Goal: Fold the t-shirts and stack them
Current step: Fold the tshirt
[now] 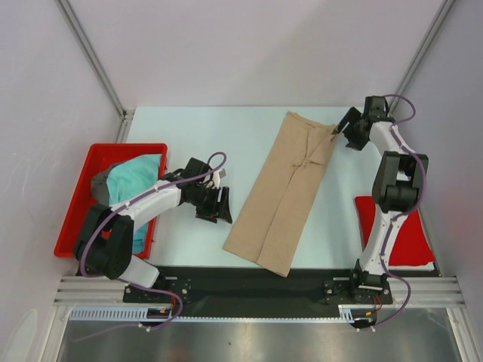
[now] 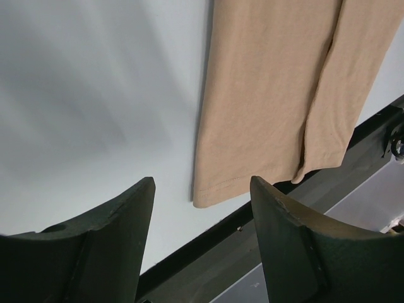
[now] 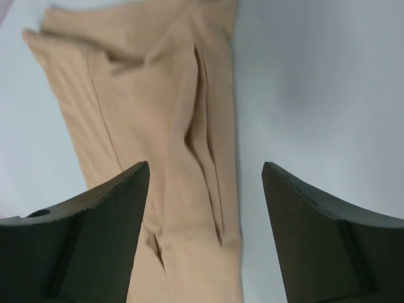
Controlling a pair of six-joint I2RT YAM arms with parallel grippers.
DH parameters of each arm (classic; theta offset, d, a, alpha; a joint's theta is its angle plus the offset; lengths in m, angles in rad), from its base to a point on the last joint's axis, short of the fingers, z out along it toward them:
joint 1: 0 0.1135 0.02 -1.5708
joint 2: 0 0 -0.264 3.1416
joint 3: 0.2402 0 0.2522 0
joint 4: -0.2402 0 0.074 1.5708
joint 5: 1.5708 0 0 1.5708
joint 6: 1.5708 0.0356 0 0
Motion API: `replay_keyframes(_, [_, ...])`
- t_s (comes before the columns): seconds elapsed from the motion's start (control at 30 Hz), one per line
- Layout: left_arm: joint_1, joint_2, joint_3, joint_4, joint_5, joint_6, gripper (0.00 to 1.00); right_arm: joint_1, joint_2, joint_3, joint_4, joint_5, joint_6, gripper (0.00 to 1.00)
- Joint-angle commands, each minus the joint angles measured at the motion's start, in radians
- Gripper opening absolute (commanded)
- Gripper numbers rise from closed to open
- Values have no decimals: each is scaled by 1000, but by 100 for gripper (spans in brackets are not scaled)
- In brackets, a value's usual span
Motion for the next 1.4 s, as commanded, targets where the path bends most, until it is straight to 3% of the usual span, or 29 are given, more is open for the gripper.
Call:
replay_keyframes(0.0, [-7,9,19,3,-19,-34,68,-15,147,211,6,-70,-25,78])
replay_keyframes(0.13, [-6,26,50,-3,-42,-48,67,-20,279,359,-20,-86,-34,77])
replay_keyframes(0.4, [-6,70,95,1,-50,-75,65,-26,376,419,27,-89,-16,70])
replay_keyframes(0.6, [-6,86,101,-3,-59,-80,64,-14,447,479,72,-100,3,54])
replay_keyframes(0.7, [-7,92,96,1,-60,-88,64,11,502,555,116,-130,9,35])
replay_keyframes(0.73, [-7,95,96,-2,-62,-89,64,21,522,597,129,-139,11,24])
replay_keyframes(0.77, [-7,95,96,-3,-65,-91,64,40,575,638,130,-165,12,21])
replay_keyframes(0.83, [-7,97,96,-6,-68,-92,64,60,628,770,138,-181,20,14])
replay_keyframes(0.97, [-7,104,98,-12,-74,-94,64,98,665,797,263,-202,95,11])
replay_keyframes(1.07, [-7,106,96,-8,-76,-97,64,106,672,794,330,-204,156,14])
replay_keyframes(1.2, [-7,106,92,6,-67,-106,64,106,662,827,244,-170,160,46])
replay_keyframes(1.3, [-7,98,88,21,-56,-106,64,81,587,791,80,-129,117,58])
replay_keyframes(1.37, [-7,95,82,35,-50,-105,64,58,504,721,29,-104,60,61])
